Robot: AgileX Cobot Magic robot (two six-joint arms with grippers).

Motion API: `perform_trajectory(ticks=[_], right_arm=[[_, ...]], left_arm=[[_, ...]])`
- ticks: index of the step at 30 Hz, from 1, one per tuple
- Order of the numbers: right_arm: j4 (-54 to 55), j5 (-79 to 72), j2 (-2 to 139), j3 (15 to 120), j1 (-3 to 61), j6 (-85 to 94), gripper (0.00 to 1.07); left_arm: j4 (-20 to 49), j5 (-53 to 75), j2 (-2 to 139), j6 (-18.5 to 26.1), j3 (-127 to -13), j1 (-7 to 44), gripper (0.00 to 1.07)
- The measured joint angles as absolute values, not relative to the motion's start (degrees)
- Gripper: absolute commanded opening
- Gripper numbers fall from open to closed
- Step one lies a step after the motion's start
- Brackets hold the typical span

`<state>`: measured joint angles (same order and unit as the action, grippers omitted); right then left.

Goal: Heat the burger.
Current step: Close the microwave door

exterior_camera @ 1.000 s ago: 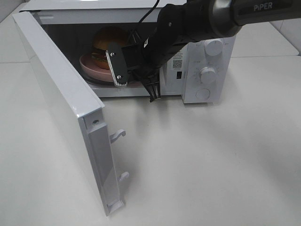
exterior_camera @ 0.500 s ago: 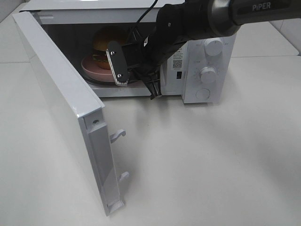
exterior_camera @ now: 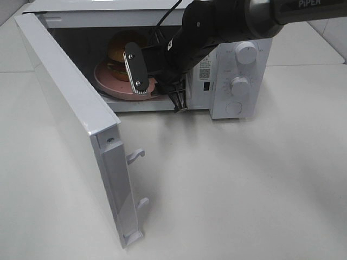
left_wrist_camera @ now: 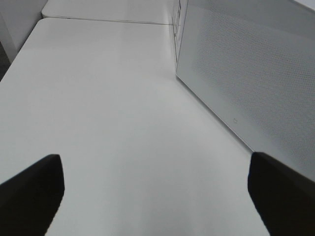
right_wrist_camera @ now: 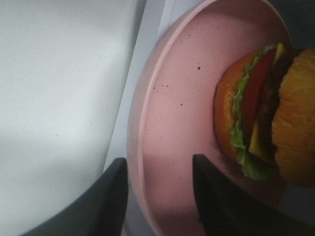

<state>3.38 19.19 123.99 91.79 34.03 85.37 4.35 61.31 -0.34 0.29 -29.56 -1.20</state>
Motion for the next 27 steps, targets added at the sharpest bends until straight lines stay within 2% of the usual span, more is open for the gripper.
perform_trajectory(ticks=[5, 7, 12, 18, 27], right_arm=[[3.32, 19.02, 122.61, 90.30, 34.03, 85.03, 0.57], [3.27, 18.85, 121.64, 89.15, 34.03, 84.22, 0.64], [3.27, 18.68, 119.69, 86.29, 34.03, 83.88, 0.71], [3.27, 17.59, 116.37, 81.93, 34.03, 83.88, 0.72], [3.27, 14.21, 107.60, 69.90, 34.03, 83.88, 0.72]], left_arm=[[4.35, 61.31, -0.34, 0.29, -29.56, -1.20, 0.93], [4.35, 61.31, -0.34, 0.29, -29.56, -1.20, 0.93], [4.35, 61.31, -0.34, 0.29, -29.56, -1.20, 0.93], [4.35, 61.31, -0.34, 0.29, -29.56, -1.20, 0.93], [4.35, 61.31, -0.34, 0.00, -29.56, -1.20, 0.93]])
